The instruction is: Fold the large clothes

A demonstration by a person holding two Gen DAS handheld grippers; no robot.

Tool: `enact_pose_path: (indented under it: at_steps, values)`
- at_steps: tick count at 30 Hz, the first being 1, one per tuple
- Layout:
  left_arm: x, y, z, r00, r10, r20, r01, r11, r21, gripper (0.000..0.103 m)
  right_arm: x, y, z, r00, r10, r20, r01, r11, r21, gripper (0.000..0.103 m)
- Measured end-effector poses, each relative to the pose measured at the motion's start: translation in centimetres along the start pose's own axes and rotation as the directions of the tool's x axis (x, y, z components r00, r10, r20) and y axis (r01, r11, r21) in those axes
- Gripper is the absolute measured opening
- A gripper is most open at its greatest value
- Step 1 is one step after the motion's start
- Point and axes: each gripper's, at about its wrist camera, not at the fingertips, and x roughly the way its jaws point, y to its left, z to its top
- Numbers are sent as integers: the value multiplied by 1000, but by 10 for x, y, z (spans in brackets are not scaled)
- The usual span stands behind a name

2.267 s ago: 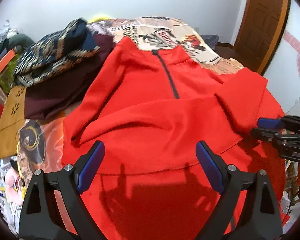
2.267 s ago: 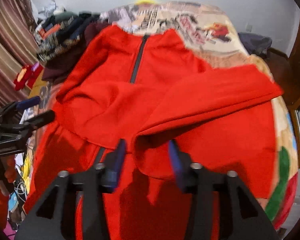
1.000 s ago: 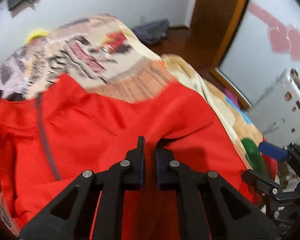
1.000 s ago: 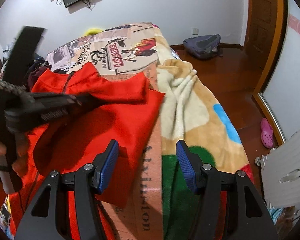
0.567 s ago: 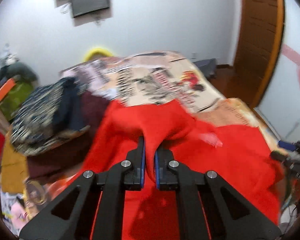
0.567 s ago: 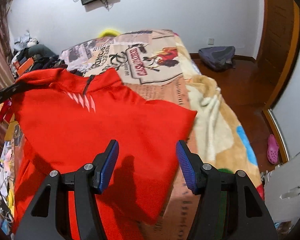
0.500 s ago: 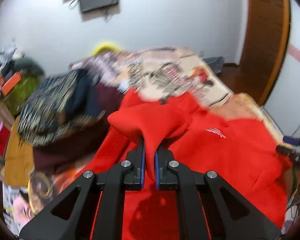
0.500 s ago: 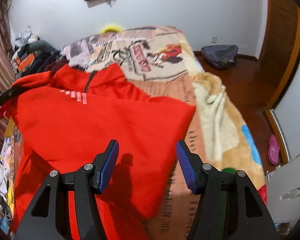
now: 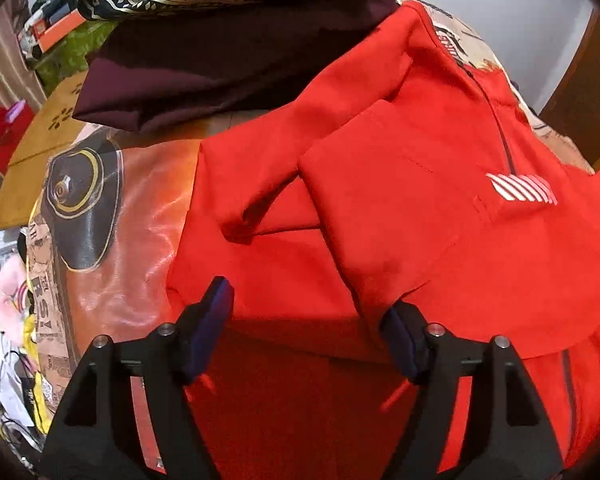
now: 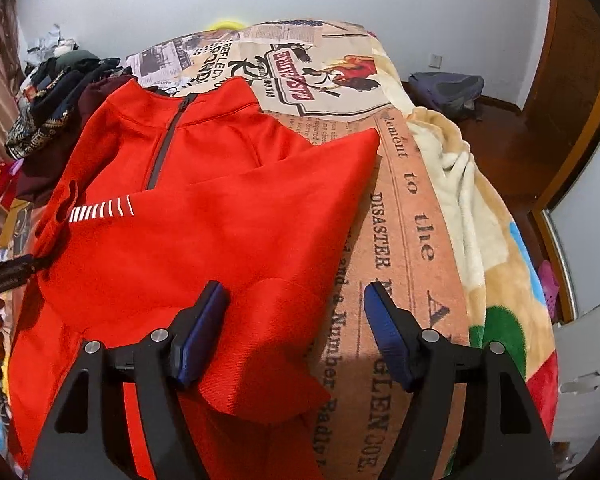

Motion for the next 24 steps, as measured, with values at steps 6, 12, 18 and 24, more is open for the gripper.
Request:
enact_pose_path:
  at_steps: [6, 12, 18, 24]
  values:
    - [-16, -25, 16, 998, 35, 60, -40, 996, 85, 72, 0, -1, -2, 1000, -1, 11, 1, 1000, 10, 70]
    - [-6, -67, 33, 996, 37, 81, -52, 980, 190, 72, 1, 0, -3, 1000, -8, 13, 8, 1000, 8, 70]
    - [12, -96, 48, 983, 129, 130, -160, 948, 275, 31, 0, -1, -4, 1000, -5, 19, 5, 1000, 9, 71]
    - [-12, -67, 60, 979, 93, 183, -126, 976, 178, 8, 0, -1, -4, 1000, -5, 24, 5, 1000, 7, 71]
